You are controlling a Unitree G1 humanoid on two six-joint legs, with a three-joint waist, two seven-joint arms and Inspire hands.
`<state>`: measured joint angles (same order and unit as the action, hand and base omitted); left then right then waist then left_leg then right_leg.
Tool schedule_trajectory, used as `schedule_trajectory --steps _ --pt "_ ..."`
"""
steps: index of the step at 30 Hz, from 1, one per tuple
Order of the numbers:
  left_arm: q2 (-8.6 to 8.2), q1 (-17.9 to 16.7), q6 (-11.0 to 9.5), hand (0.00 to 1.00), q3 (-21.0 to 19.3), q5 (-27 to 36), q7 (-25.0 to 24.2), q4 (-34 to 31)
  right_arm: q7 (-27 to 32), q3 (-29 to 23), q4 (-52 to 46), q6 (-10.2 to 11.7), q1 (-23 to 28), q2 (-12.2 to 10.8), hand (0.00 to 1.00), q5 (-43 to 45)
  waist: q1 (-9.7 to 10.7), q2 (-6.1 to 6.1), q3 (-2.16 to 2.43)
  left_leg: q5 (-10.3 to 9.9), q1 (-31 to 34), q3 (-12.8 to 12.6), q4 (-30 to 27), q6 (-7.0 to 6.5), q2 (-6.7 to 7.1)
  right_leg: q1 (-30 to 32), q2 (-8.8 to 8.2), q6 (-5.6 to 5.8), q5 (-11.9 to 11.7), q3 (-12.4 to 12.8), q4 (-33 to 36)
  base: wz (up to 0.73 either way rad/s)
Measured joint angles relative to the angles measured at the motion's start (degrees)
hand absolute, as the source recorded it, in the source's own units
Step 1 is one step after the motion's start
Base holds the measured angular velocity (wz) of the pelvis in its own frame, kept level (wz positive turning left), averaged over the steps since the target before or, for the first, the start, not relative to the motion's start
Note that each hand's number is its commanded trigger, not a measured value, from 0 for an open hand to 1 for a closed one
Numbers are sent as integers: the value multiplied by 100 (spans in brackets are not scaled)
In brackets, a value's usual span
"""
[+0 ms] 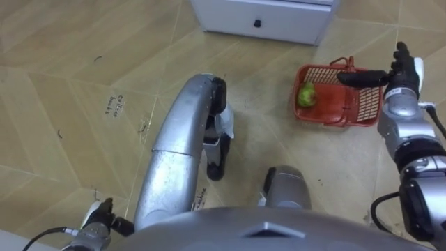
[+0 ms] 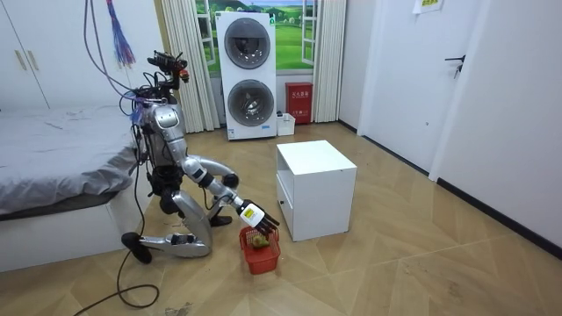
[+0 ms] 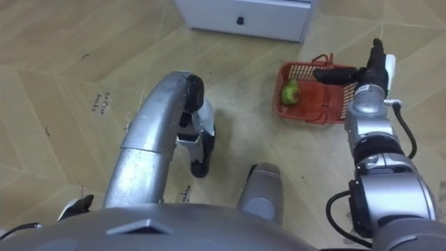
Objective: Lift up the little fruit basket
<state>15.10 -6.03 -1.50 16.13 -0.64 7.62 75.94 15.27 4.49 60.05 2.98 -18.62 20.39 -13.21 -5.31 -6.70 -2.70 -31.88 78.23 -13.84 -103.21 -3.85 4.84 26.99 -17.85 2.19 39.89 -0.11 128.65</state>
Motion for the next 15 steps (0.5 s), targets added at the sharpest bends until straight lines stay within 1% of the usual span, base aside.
schedule_trajectory --steps 1,2,4,5,7,11,15 --pt "0 -12 1 0 107 0 -5 -4 -19 49 96 -19 0 14 0 -44 -32 39 -13 5 23 9 -18 -10 -1 10 12 1 1 -7 6 0" --pt "3 -18 0 0 161 14 -54 -4 -102 73 228 -28 1 32 0 -146 -65 62 -10 8 46 5 -27 -20 -2 32 7 8 4 -4 13 0" --pt "19 -38 0 0 231 70 -59 -60 -177 84 341 -122 0 69 0 -299 -110 111 -4 23 99 -11 -28 -49 1 95 -11 9 4 -9 25 3" --pt "26 -40 -2 0 272 121 -60 -68 -188 88 401 -131 -7 90 0 -406 -136 152 -7 32 138 -17 -31 -64 2 127 -15 12 6 -11 32 6" --pt "45 -79 -1 0 324 119 -62 -70 -238 111 490 -136 -27 93 0 -514 -165 181 -6 35 157 -54 -24 -71 -8 170 -37 13 7 10 33 0" --pt "121 -190 22 0 321 120 -74 -202 -371 170 730 -168 -41 132 0 -805 -217 190 -9 39 185 -100 10 -74 -10 194 -76 14 7 16 27 0" --pt "134 -231 28 0 327 117 -115 -327 -443 273 760 -168 -40 155 0 -930 -217 191 -9 40 205 -93 10 -73 -8 204 -69 16 8 -1 24 2"
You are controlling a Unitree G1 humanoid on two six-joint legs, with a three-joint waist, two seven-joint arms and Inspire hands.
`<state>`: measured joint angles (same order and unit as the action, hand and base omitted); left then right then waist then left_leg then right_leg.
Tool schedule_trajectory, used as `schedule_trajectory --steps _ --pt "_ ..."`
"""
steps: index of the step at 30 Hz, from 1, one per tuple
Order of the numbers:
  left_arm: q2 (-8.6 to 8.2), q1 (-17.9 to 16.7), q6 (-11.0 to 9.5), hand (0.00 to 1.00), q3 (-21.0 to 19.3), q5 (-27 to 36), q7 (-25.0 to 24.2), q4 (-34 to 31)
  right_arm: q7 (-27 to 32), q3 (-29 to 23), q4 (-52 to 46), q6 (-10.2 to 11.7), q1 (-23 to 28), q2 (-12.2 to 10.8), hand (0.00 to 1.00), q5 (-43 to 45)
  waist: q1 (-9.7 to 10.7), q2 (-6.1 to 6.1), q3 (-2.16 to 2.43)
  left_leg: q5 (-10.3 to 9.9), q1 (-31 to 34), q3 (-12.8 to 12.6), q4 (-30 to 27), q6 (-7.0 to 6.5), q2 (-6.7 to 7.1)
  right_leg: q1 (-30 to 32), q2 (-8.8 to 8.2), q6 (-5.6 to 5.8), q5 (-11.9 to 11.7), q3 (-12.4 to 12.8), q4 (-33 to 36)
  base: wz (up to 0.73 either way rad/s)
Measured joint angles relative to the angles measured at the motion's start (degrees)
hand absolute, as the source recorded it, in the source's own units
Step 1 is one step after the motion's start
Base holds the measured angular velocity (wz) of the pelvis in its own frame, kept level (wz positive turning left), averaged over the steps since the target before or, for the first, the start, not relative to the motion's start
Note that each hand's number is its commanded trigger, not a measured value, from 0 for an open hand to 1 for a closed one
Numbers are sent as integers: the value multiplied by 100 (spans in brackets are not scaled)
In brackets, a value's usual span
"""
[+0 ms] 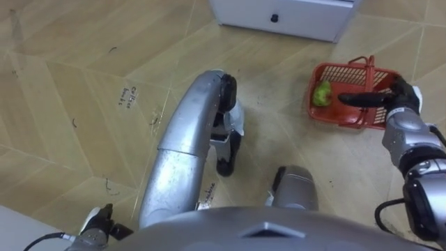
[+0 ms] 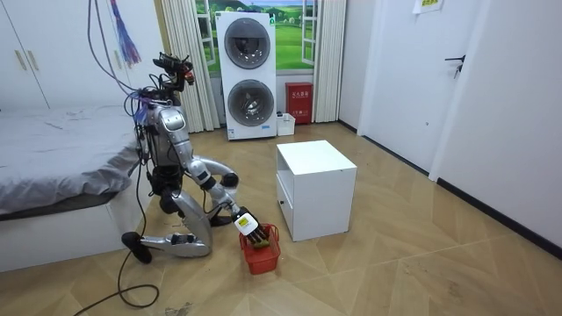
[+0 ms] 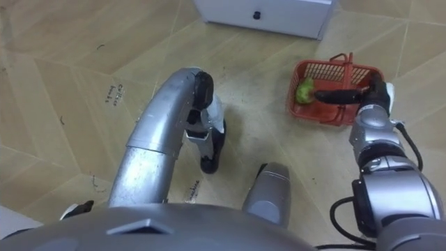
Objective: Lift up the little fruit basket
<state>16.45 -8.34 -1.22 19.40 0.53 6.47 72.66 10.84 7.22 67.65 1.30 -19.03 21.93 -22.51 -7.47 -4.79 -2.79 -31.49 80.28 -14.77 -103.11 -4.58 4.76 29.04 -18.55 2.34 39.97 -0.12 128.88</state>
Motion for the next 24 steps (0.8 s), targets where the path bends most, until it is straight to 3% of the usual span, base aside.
schedule_trajectory --steps 11,14,15,24 --pt "0 -1 100 0 262 1 -144 0 -234 563 617 -130 -1 22 2 -20 -100 24 4 11 10 11 -21 -23 -16 15 10 3 1 -45 6 0" --pt "0 -1 101 0 297 3 -172 0 -234 563 653 -177 0 30 89 -101 -99 46 8 11 10 7 -20 -23 -26 23 10 3 2 -63 10 0" --pt "1 -1 101 0 307 2 -171 0 -233 568 652 -179 0 36 100 -140 -102 51 9 11 12 5 -19 -23 -29 29 10 3 2 -61 10 0" --pt "0 4 101 0 337 230 -170 2 -289 689 611 -180 -6 61 100 -214 -260 83 8 11 45 -10 -16 -21 -124 100 61 2 3 -59 20 0"
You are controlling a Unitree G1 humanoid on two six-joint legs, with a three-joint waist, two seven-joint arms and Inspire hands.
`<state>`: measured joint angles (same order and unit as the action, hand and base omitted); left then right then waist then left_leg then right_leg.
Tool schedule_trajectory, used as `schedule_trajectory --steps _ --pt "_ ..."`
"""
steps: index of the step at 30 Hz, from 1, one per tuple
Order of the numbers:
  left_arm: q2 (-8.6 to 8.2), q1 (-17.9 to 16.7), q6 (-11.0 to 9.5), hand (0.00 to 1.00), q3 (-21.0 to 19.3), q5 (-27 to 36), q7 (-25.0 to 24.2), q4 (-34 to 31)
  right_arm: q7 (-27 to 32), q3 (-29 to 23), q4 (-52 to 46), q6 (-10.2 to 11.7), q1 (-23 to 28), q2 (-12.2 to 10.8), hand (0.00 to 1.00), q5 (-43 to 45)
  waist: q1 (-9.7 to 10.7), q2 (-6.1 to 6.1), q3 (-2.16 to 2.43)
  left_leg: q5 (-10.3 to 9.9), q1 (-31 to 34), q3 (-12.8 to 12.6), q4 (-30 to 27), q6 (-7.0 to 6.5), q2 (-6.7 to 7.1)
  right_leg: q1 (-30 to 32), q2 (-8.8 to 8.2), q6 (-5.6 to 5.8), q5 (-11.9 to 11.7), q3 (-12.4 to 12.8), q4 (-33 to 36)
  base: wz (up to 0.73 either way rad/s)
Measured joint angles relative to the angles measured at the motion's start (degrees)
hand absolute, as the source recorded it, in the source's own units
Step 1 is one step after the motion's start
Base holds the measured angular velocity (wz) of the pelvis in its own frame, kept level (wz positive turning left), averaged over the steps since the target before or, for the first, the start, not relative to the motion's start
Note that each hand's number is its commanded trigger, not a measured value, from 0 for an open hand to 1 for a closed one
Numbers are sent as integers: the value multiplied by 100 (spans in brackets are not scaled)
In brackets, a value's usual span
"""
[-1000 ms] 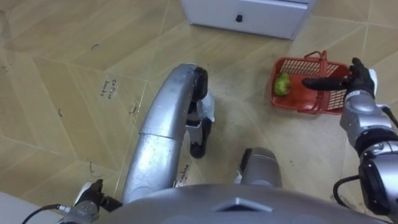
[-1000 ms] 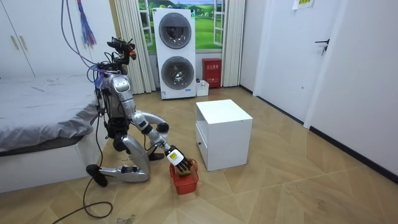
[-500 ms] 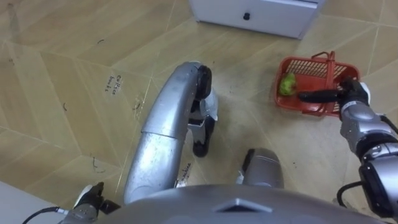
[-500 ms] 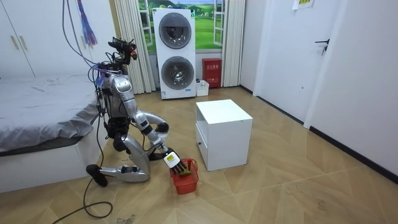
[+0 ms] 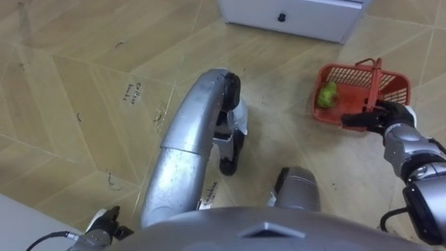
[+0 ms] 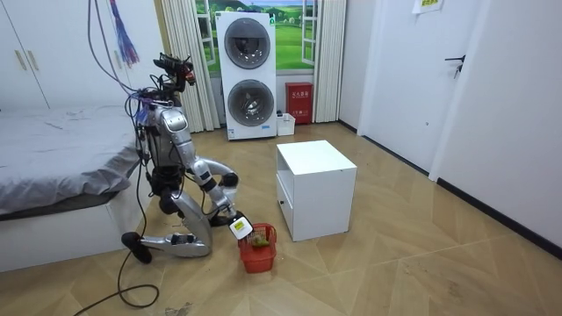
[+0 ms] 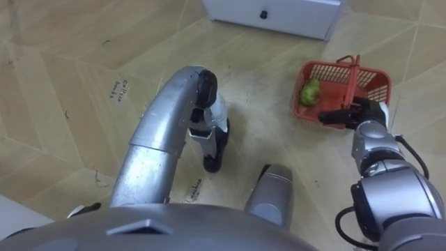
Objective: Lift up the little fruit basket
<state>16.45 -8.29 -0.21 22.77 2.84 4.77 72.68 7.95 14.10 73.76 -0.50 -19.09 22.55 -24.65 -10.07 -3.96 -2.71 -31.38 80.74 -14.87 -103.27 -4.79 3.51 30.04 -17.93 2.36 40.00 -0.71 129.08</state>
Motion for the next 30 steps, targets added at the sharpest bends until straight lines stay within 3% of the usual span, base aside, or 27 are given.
schedule_trajectory --steps 18,23,30 --pt "-16 -9 15 0 131 217 -1 15 -292 43 125 -20 3 -15 100 -261 -89 46 6 5 -29 34 -14 8 15 -81 6 1 1 -106 -6 0" --pt "-115 36 24 0 236 214 -2 16 -314 41 259 -22 9 -24 100 -256 -85 -10 -27 17 -20 38 -13 12 22 -80 7 1 1 -119 -3 0" --pt "-213 180 33 0 214 210 -55 14 -308 41 261 -22 11 -60 100 -259 -77 -56 -33 25 -17 37 -17 5 21 -110 8 2 2 -104 -2 0"
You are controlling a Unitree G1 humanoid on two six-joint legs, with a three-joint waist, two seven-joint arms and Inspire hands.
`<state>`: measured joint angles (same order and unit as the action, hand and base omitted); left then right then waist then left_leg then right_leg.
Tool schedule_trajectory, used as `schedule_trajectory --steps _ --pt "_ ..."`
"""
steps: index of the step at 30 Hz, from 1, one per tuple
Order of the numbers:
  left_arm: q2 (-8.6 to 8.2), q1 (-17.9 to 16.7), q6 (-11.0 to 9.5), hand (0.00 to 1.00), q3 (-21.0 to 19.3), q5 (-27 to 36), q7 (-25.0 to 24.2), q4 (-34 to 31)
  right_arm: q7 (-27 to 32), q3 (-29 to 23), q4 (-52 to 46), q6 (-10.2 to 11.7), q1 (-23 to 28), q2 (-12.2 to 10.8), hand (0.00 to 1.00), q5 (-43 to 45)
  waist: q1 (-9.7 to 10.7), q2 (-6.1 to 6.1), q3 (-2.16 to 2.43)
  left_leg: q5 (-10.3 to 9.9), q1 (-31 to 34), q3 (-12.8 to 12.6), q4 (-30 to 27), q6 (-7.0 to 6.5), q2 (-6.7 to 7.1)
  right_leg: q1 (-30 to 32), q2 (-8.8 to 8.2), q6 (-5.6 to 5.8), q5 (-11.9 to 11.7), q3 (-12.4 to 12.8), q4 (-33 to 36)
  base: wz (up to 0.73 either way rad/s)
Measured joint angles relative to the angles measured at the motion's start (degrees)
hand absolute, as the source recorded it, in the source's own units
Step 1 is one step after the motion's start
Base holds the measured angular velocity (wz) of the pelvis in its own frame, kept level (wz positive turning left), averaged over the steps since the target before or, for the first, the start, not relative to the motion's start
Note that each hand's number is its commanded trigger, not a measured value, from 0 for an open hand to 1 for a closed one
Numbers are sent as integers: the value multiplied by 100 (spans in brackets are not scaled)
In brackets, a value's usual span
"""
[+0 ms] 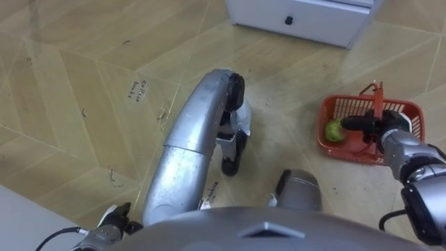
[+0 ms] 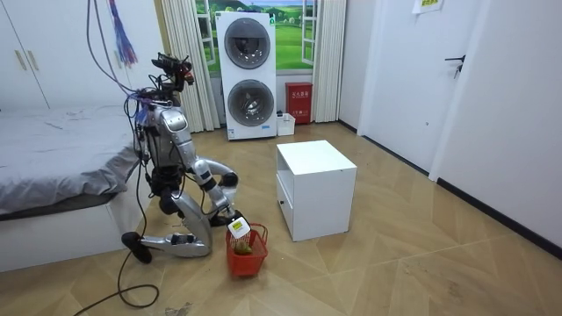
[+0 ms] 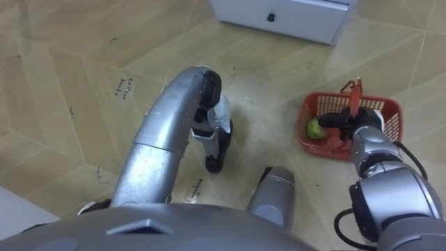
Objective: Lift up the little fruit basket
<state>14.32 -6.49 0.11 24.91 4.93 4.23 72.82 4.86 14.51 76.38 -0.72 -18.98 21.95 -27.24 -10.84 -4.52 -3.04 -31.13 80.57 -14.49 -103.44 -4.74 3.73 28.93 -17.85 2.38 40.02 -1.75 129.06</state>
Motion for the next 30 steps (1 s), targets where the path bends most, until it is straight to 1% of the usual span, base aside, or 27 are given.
schedule_trajectory --steps 3,4,6,7,8,9,10,12,13,15,16,18,19,20,21,22,23,24,25,26,27,28,29,30 --pt "-1 45 18 0 1 13 10 0 16 1 -22 0 0 -2 100 -231 29 -13 -5 1 -6 53 -34 -2 4 -44 54 2 -1 18 -3 0" --pt "-3 77 18 0 -17 14 17 0 47 0 -51 1 0 -7 100 -352 46 -27 -12 2 -23 76 -50 -2 3 -84 85 1 -1 20 -5 -4" --pt "-12 142 23 0 -169 11 20 11 106 0 -146 3 0 -38 100 -366 82 -89 -12 10 -34 106 -65 16 3 -111 117 -4 2 16 3 -3" --pt "-17 195 18 0 -268 8 27 11 149 -2 -229 5 1 -57 100 -364 99 -138 -21 11 -56 112 -67 18 8 -139 123 -7 3 12 6 -3" --pt "-19 242 8 0 -358 -1 27 10 157 -4 -288 5 0 -68 100 -321 109 -195 -40 10 -102 116 -79 18 7 -192 126 -8 3 13 1 -4" --pt "-19 260 3 0 -423 -9 27 7 156 -9 -316 5 0 -69 100 -281 111 -221 -35 9 -112 120 -88 18 10 -209 129 -10 3 16 0 -4" --pt "-12 316 2 0 -491 -16 34 8 158 -10 -369 9 -6 -67 100 -143 135 -277 -32 9 -131 124 -91 17 18 -241 129 -12 4 19 -3 0" --pt "-3 390 -3 0 -592 -11 34 26 156 -12 -487 8 -5 -71 100 -79 197 -303 -24 7 -170 185 -124 13 81 -347 142 -11 3 -29 -31 0" --pt "0 468 -2 0 -684 -11 35 27 159 -13 -640 2 -6 -73 100 -59 258 -340 -33 1 -193 239 -159 14 114 -414 165 -19 7 -36 -44 -3" --pt "7 534 6 0 -713 -15 58 31 188 -13 -956 -7 -6 -75 100 75 347 -382 -34 -49 -248 273 -209 -14 116 -495 200 -27 11 -35 -60 -7" --pt "9 609 13 0 -713 -15 61 32 211 -12 -1104 -7 -13 -76 100 144 407 -403 -34 -73 -288 281 -233 -49 119 -548 215 -26 10 -34 -87 -5" --pt "14 760 24 0 -720 -16 62 25 276 -14 -1316 -8 -20 -75 100 253 430 -419 -18 -118 -328 289 -254 -105 109 -613 330 -55 64 12 -176 -2" --pt "16 895 24 0 -775 -14 80 14 334 -19 -1486 -9 -26 -64 100 312 462 -408 -11 -136 -329 308 -254 -145 97 -645 436 -28 124 35 -269 -7" --pt "9 995 21 0 -900 -10 140 -18 377 -18 -1640 -10 -26 -73 100 341 464 -386 -10 -156 -373 349 -212 -182 51 -644 564 -9 137 88 -429 -11" --pt "3 1034 21 0 -955 -11 177 -38 375 -17 -1691 -10 -25 -79 100 341 464 -366 -9 -164 -421 366 -157 -200 15 -643 633 -8 137 111 -557 -23" --pt "-12 1080 25 0 -1046 -12 226 -53 375 -16 -1758 -13 -24 -80 100 350 465 -322 -3 -169 -558 394 75 -217 -17 -642 708 -8 136 153 -930 -31" --pt "-51 1067 44 0 -1141 -43 309 -150 379 -10 -1836 -41 -22 -79 100 411 462 -271 27 -145 -768 398 430 -259 -78 -648 731 -8 136 182 -1466 -42" --pt "-69 1025 57 0 -1165 -59 343 -208 374 -3 -1884 -63 -22 -80 100 442 445 -245 39 -137 -905 399 672 -268 -137 -660 755 -7 136 217 -1833 -65" --pt "-108 946 82 0 -1268 -81 407 -251 360 4 -1917 -75 -15 -111 100 493 416 -228 57 -87 -1250 393 1203 -248 -197 -770 779 2 130 282 -2631 -69" --pt "-121 883 112 0 -1385 -82 444 -261 369 2 -2115 -177 61 -125 100 510 435 -248 66 1 -1620 360 1804 -249 -197 -990 759 58 70 301 -3537 -62" --pt "-132 841 130 0 -1460 -92 477 -261 371 0 -2255 -209 120 -130 100 513 457 -264 68 52 -1832 329 2122 -262 -194 -1119 732 94 -16 307 -4003 -52" --pt "-172 736 139 0 -1668 -128 573 -262 373 -10 -2544 -237 265 -140 100 561 476 -310 85 147 -2259 254 2721 -270 -182 -1327 694 155 -368 292 -4776 -52" --pt "-205 601 164 0 -1812 -185 667 -301 390 -18 -2856 -248 459 -153 100 699 495 -330 100 229 -2715 194 3303 -300 -179 -1517 681 187 -945 300 -5414 -50" --pt "-208 566 189 0 -1847 -185 712 -373 392 -21 -2985 -248 552 -174 100 803 521 -329 111 275 -2945 191 3581 -303 -166 -1592 683 173 -1347 286 -5665 -35"
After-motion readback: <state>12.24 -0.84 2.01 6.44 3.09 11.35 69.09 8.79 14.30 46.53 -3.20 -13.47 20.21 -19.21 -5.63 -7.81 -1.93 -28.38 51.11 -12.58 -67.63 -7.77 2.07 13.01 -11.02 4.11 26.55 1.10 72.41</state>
